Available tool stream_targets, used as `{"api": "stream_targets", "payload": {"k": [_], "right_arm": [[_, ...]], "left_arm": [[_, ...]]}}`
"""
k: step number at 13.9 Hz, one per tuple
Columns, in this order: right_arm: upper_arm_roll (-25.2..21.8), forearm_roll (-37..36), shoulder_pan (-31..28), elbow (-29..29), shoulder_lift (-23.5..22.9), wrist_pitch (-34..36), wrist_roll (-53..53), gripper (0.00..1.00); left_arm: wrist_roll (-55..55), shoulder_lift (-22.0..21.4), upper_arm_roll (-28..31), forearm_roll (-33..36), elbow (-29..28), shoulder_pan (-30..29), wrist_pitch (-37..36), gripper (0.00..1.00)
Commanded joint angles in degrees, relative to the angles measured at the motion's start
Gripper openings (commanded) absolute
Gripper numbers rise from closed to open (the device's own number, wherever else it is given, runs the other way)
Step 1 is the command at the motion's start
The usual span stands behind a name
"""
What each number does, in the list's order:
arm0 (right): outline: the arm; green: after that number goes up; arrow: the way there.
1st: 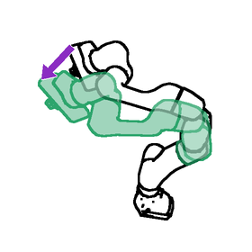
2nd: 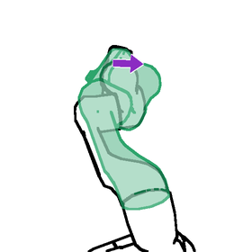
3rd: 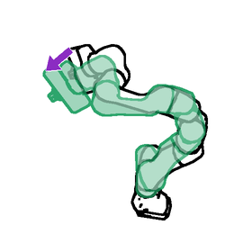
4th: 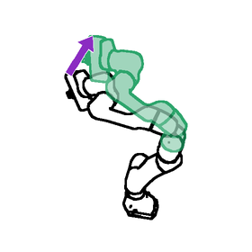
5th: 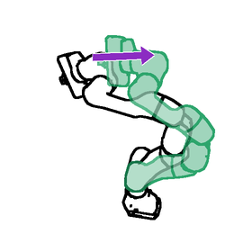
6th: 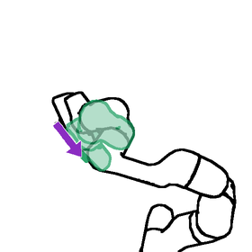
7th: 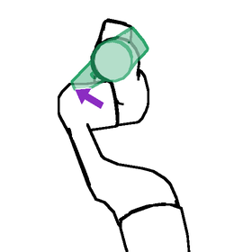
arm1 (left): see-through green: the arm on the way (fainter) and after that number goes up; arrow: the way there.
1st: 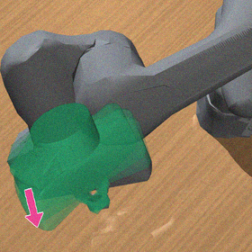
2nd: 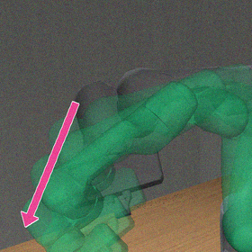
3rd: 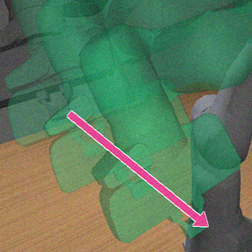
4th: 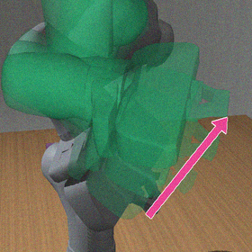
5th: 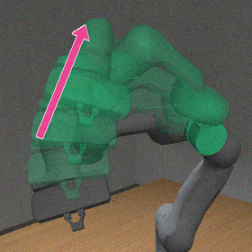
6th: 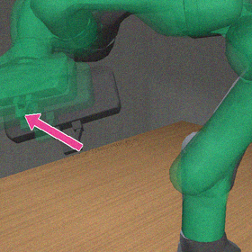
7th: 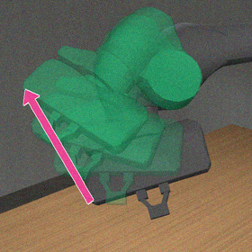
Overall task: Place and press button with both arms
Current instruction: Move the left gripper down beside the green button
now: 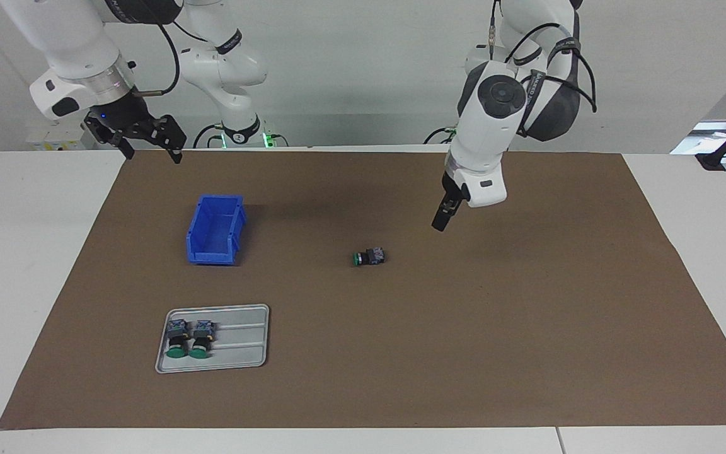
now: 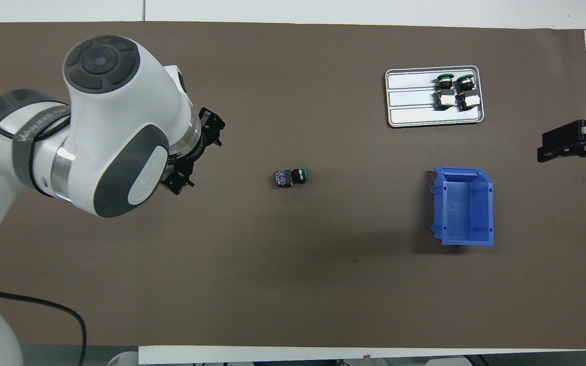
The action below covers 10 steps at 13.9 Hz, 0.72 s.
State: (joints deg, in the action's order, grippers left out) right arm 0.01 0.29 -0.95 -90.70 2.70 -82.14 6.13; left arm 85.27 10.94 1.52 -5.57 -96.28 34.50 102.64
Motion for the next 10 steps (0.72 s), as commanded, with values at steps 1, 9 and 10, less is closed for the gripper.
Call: {"api": "stream_targets", "payload": {"k": [1, 9, 10], "right_arm": [[-0.6, -0.6, 0.3, -1.1, 0.5, 1.1, -2.3, 0.99], [-1.3, -1.1, 0.7, -2.5, 0.9, 0.8, -3.9, 0.99], [-1.2, -1.1, 0.8, -2.5, 0.9, 0.8, -3.9, 0.99]], "left_arm": [[8.2, 1.9, 0.9, -1.3, 0.0, 2.9, 3.8, 0.98], [26.7, 11.7, 0.9, -1.4, 0.8, 9.1, 13.8, 0.99], [28.1, 12.1, 0.9, -1.5, 1.0, 9.1, 15.1, 0.98]]}}
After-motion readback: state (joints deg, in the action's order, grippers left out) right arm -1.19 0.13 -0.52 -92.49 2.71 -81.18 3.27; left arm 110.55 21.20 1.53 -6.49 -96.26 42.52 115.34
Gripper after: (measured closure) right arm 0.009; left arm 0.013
